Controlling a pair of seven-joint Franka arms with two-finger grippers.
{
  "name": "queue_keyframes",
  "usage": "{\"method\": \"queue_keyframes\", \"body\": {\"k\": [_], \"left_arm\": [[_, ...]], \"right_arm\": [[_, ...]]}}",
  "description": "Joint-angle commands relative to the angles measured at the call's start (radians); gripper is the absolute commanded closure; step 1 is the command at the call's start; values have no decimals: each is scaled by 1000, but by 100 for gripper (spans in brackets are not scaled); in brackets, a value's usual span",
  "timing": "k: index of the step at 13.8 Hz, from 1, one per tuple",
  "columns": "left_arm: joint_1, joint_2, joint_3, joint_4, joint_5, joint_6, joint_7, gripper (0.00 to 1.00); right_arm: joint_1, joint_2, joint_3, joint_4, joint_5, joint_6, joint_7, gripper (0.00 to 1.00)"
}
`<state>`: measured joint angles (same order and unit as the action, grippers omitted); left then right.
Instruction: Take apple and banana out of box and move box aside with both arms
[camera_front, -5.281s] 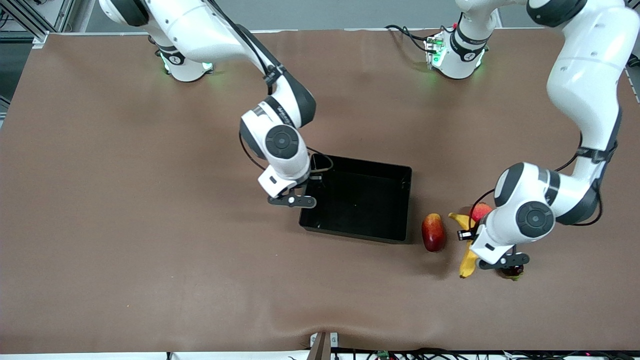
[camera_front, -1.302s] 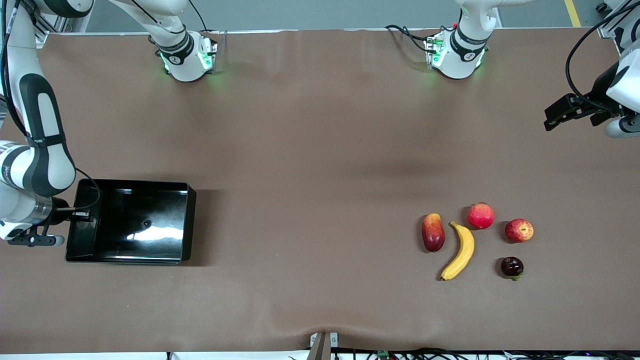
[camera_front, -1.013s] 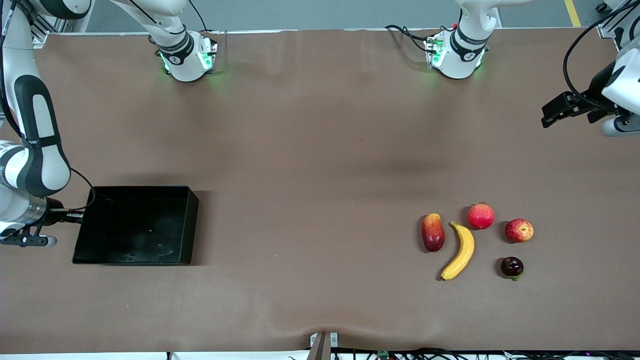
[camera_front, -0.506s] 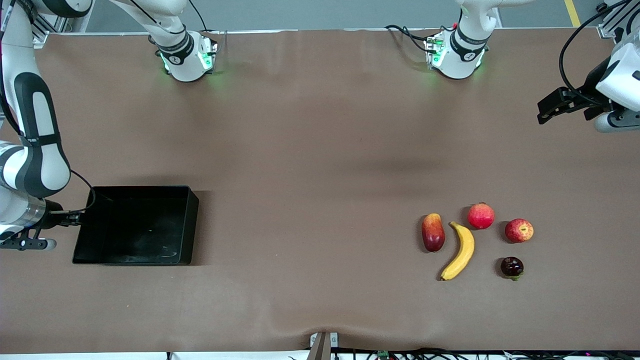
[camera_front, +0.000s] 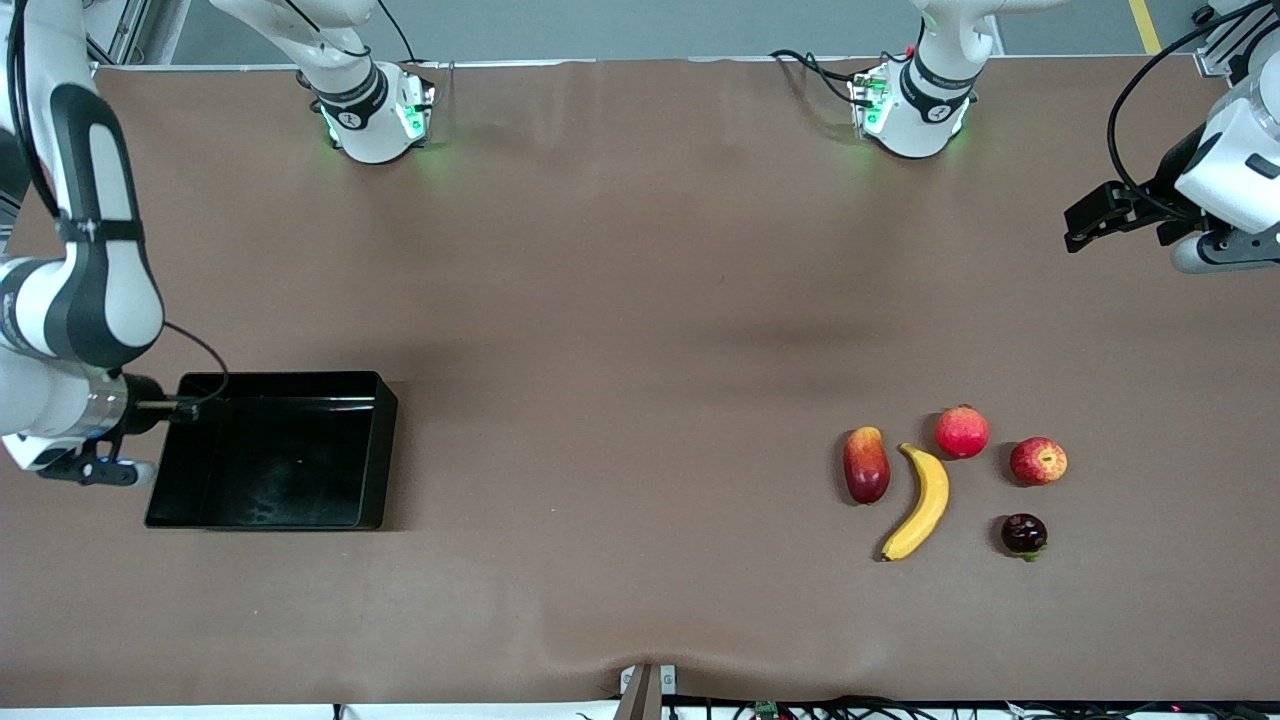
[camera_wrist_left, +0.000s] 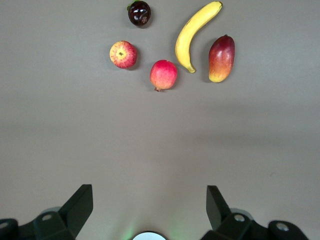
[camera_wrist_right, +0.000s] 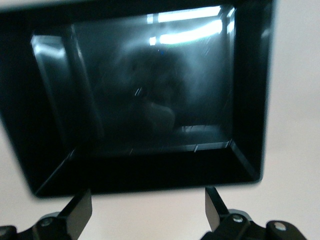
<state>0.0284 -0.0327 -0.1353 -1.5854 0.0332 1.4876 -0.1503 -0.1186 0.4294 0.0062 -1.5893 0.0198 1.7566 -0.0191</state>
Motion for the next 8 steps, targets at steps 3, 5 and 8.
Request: {"method": "queue_keyframes", "body": {"k": [3,5,8], "left_arm": [[-8,39,-4,41,-7,-7,-22,0],[-10,57,-9,63,-7,-6,-22,0],[-10,63,-10,82,-7,-4,-17,0]], "right_arm": [[74,-138,0,-29,35,-250,68,0],[93,-197,0,-29,66,-310,68,0],[112,-297,1,-11,71,-309,53,0]]}}
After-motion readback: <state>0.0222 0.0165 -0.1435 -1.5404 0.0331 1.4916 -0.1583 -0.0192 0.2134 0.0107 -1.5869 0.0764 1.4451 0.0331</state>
